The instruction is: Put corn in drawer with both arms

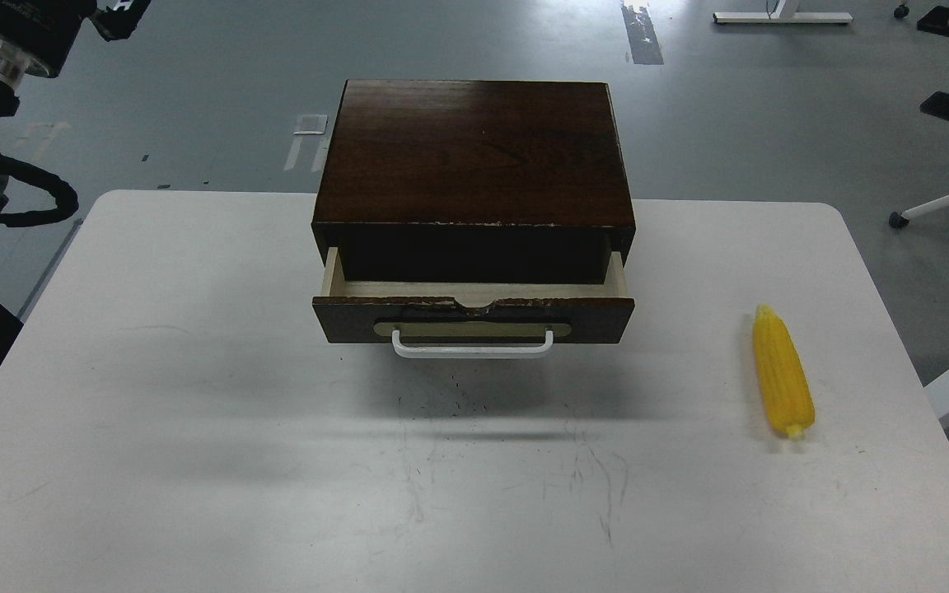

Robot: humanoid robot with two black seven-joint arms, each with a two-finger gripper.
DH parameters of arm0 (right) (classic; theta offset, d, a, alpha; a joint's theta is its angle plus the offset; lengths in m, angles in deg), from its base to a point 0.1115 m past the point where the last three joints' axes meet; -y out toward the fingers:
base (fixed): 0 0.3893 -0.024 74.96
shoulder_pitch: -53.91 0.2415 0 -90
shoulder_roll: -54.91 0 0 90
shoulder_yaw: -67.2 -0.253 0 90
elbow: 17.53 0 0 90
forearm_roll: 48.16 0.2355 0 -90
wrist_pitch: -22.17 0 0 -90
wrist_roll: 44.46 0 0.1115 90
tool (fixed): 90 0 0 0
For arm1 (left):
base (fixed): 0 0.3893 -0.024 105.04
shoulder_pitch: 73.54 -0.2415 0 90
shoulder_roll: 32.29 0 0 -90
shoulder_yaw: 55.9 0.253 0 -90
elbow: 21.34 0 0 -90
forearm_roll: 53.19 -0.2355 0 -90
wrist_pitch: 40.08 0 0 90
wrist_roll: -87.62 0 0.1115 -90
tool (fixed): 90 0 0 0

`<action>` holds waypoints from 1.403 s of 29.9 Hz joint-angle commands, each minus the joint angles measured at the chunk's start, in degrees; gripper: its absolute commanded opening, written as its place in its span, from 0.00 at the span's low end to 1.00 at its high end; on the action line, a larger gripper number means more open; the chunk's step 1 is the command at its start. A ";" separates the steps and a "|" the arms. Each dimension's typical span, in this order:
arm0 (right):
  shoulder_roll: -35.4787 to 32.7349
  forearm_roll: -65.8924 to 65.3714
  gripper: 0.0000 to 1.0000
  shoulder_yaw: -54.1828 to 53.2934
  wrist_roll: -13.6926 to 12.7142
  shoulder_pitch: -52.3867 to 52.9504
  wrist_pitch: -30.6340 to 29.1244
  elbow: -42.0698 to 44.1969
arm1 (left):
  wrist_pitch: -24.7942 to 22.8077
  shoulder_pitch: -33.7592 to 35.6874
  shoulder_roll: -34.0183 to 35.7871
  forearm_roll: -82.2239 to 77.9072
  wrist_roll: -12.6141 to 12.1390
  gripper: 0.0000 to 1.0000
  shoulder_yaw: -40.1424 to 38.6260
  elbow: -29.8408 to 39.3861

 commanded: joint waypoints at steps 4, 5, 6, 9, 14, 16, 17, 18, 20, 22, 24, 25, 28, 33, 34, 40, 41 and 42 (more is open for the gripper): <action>2.37 -14.47 1.00 5.88 -0.80 1.14 0.02 -1.63 | -0.01 -3.36 -0.88 1.16 -1.07 0.98 -0.07 -7.83; 2.55 -15.10 1.00 6.76 -0.80 1.14 0.02 -1.54 | -0.01 -3.71 -1.32 1.16 -1.42 0.98 -0.07 -8.99; 3.16 -15.80 1.00 8.60 -0.80 1.32 0.02 -1.37 | -0.01 -4.24 -2.80 1.16 -2.20 0.98 0.02 -10.91; 4.39 -16.16 1.00 12.47 -0.88 1.32 0.02 -1.37 | -0.01 -5.03 -4.74 0.89 -3.35 0.98 0.11 -12.42; 8.70 -16.25 1.00 19.86 -1.15 0.79 0.02 1.53 | -0.01 -6.26 -5.01 1.07 -3.35 0.98 -0.07 -12.43; 9.49 -16.86 1.00 23.20 -1.15 0.35 0.02 3.20 | -0.01 -6.26 -4.92 0.89 -3.35 0.98 -0.07 -12.43; 9.75 -17.65 1.00 25.04 -1.15 -0.08 0.02 4.51 | -0.01 -6.18 -4.92 0.89 -3.35 0.98 -0.16 -12.43; 10.19 -18.18 1.00 25.75 -1.06 -0.70 0.02 5.48 | -0.01 -6.00 -4.92 0.89 -3.35 0.98 -0.16 -12.43; 11.07 -18.36 1.00 25.85 -1.06 -1.23 0.25 6.01 | -0.01 -5.82 -4.92 0.89 -3.35 0.98 -0.16 -12.43; 12.83 -18.36 1.00 26.02 -1.06 -1.49 0.69 6.81 | -0.01 -5.82 -4.92 0.98 -3.35 0.98 -0.24 -12.43; 14.84 -18.45 0.96 26.55 -0.97 -1.84 0.69 7.95 | -0.01 -5.82 -5.01 1.15 -3.18 0.98 -0.25 -12.43; 15.29 -18.45 0.95 26.64 -0.97 -2.11 0.69 8.21 | -0.01 -5.82 -5.01 1.16 -3.18 0.98 -0.25 -12.43; 17.49 -18.45 0.91 26.55 -0.80 -4.13 1.30 9.35 | -0.01 -5.65 -4.66 1.24 -2.92 0.98 -0.33 -12.43; 20.48 -18.45 0.81 26.55 -0.71 -5.89 2.45 11.82 | -0.01 -5.65 -4.13 1.16 -3.00 0.98 -0.33 -12.60; 20.83 -18.45 0.75 26.55 -0.71 -6.32 2.53 11.82 | -0.01 -5.56 -3.96 1.24 -2.92 0.98 -0.42 -12.51; 21.01 -18.97 0.52 26.55 -0.71 -8.52 4.46 12.17 | -0.01 -5.12 -2.82 1.24 -3.00 0.98 -1.04 -12.07; 21.01 -18.89 0.43 26.55 -0.71 -8.53 4.90 12.17 | -0.01 -4.77 -2.73 1.16 -3.09 0.98 -0.95 -12.07; 21.01 -18.89 0.38 26.55 -0.71 -8.53 5.08 12.08 | -0.01 -4.77 -2.73 1.16 -3.09 0.98 -0.95 -12.07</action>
